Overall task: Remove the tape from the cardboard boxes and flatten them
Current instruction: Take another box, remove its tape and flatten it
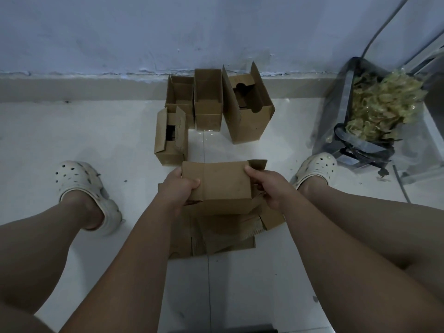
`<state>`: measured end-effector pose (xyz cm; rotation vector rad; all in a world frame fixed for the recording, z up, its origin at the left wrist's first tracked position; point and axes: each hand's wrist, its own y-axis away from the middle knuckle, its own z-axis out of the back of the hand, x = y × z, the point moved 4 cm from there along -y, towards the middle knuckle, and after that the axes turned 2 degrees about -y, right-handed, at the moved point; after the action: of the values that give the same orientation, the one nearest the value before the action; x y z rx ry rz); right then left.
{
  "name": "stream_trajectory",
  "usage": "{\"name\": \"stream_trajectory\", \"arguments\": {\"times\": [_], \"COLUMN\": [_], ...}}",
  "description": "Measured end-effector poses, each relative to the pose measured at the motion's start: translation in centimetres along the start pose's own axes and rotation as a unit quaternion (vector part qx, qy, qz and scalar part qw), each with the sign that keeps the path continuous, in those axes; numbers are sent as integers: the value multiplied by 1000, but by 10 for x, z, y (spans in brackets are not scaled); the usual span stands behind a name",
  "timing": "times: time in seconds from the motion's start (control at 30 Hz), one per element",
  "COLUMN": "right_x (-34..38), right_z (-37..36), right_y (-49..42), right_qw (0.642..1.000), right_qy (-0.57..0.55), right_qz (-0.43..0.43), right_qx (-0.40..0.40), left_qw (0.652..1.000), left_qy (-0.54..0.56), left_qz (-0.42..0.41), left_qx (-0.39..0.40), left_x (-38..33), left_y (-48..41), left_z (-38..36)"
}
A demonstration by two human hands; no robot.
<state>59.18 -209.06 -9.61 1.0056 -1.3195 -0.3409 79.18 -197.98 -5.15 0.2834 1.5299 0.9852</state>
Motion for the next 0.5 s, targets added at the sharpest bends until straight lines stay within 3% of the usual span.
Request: {"name": "stream_trajectory", "arguments": {"times": [0.23,0.33,0.4,0.5], "right_x": [19,14,14,22], "right_z": [10,10,8,15], "right_y": [1,2,7,12], "right_qw": [970,986,996,984], "right_qy": [200,135,33,-123], "right_qz": [70,39,-1,-80], "right_qx": [-120,-94,-88,-105], "left_qw": [999,998,993,995], "left_qy": [-44,8,43,-24], "left_qz": [-9,-17,-18,-35], "left_qx": [-5,52,107,89], "left_x": [7,1,-4,-11], "left_y": [-3,0,2,-2], "left_z": [-7,-2,1,8]}}
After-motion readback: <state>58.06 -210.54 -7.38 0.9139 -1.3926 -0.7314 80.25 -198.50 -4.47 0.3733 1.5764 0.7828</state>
